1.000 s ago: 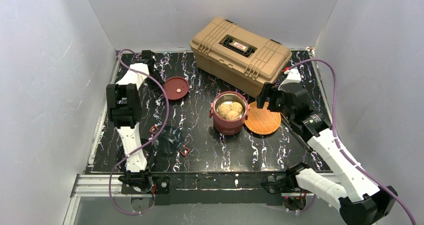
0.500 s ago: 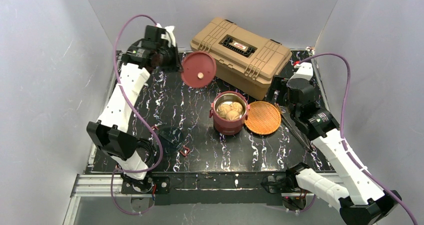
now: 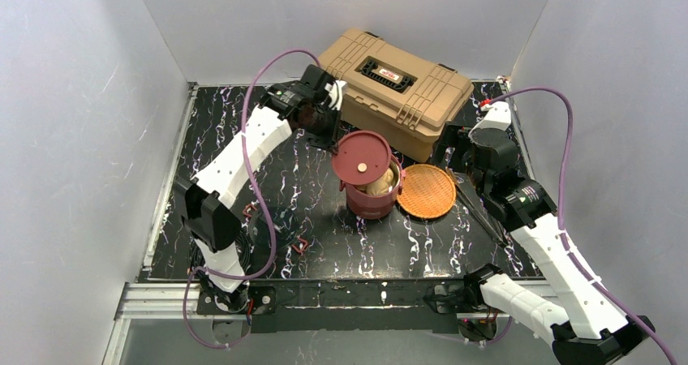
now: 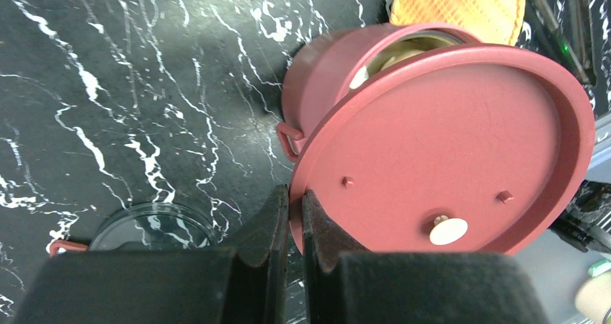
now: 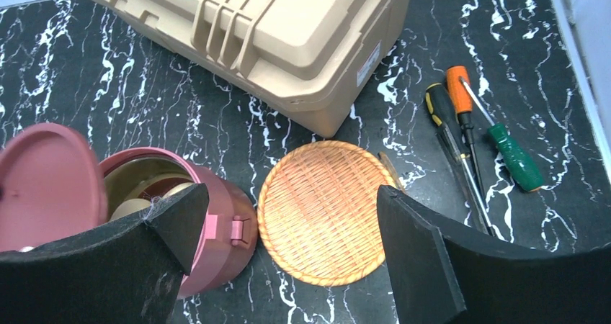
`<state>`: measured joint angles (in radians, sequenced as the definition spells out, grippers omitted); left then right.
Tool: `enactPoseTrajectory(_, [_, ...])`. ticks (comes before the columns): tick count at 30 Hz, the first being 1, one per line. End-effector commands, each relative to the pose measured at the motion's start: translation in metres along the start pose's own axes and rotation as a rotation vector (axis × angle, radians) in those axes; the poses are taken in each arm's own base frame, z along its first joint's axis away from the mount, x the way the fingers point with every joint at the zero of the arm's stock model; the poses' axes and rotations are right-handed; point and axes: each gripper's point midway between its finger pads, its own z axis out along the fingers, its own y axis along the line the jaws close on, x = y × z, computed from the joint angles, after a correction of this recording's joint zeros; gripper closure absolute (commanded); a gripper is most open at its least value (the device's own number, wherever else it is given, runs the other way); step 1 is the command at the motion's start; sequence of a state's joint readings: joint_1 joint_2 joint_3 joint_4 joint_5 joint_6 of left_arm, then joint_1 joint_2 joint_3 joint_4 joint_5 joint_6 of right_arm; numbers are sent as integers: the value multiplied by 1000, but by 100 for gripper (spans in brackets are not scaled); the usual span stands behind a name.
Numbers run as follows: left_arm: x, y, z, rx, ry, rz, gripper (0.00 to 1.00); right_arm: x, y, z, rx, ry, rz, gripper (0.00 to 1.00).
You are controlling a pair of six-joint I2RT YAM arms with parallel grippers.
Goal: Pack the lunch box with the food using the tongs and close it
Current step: Close the box lid on the packing box.
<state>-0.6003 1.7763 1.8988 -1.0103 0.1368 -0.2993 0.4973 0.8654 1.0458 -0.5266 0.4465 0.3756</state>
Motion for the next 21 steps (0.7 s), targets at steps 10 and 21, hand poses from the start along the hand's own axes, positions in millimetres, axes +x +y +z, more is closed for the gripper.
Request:
enactPoseTrajectory(10, [7, -29, 27, -26, 81, 66, 100, 8, 20, 8, -84, 49, 30, 6])
enactPoseTrajectory(21, [9, -25, 31, -92, 96, 109, 100, 16, 22, 13, -92, 71, 28, 6])
